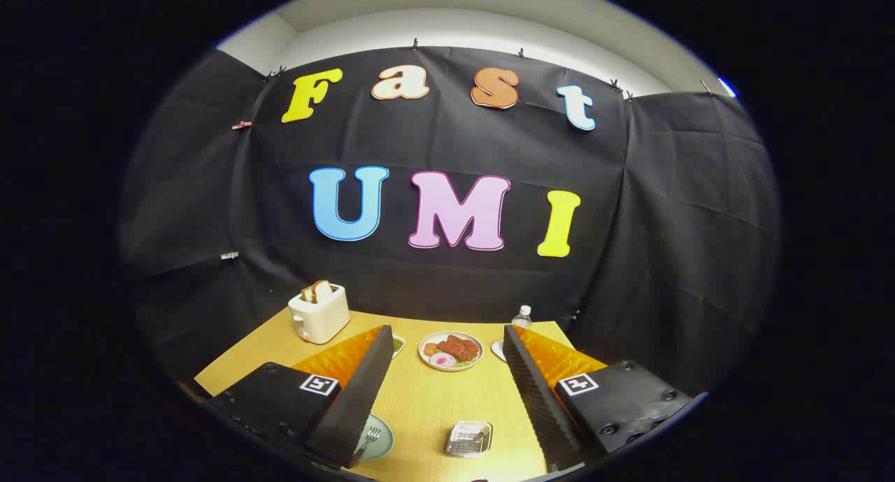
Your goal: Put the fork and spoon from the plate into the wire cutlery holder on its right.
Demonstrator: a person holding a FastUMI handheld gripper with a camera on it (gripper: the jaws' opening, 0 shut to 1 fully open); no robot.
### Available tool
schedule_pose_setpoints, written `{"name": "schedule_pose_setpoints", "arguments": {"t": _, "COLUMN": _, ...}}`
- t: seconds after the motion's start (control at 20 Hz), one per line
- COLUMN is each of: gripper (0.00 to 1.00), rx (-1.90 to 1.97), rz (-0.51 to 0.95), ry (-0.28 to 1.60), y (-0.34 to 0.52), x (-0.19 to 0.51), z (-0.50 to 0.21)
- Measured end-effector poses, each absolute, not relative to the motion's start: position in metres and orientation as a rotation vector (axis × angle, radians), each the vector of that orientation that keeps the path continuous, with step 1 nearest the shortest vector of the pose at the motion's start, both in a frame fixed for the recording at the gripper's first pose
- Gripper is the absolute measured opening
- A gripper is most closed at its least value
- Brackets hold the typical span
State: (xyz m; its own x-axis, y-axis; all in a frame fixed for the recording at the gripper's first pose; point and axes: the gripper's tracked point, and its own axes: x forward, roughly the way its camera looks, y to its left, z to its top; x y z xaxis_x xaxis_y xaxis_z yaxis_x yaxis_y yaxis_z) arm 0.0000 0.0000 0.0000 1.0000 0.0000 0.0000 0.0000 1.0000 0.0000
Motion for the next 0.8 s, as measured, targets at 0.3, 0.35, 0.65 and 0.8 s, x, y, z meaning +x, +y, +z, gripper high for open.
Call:
{"name": "schedule_pose_setpoints", "arguments": {"t": 0.3, "gripper": 0.98, "rx": 0.0, "rz": -0.001, "ry": 0.001, "y": -0.0014, "x": 0.0007, "z": -0.0004}}
{"name": "schedule_pose_setpoints", "arguments": {"t": 0.35, "gripper": 0.98, "rx": 0.001, "rz": -0.001, "ry": 0.0, "y": -0.0012, "x": 0.0007, "z": 0.0003}}
{"name": "schedule_pose_setpoints", "arguments": {"t": 0.65, "gripper": 0.98, "rx": 0.002, "rz": -0.001, "ry": 0.002, "y": -0.003, "x": 0.0008, "z": 0.0003}}
{"name": "schedule_pose_setpoints", "arguments": {"t": 0.8, "gripper": 0.98, "rx": 0.0, "rz": 0.001, "ry": 0.001, "y": -0.002, "x": 0.0011, "z": 0.0006}}
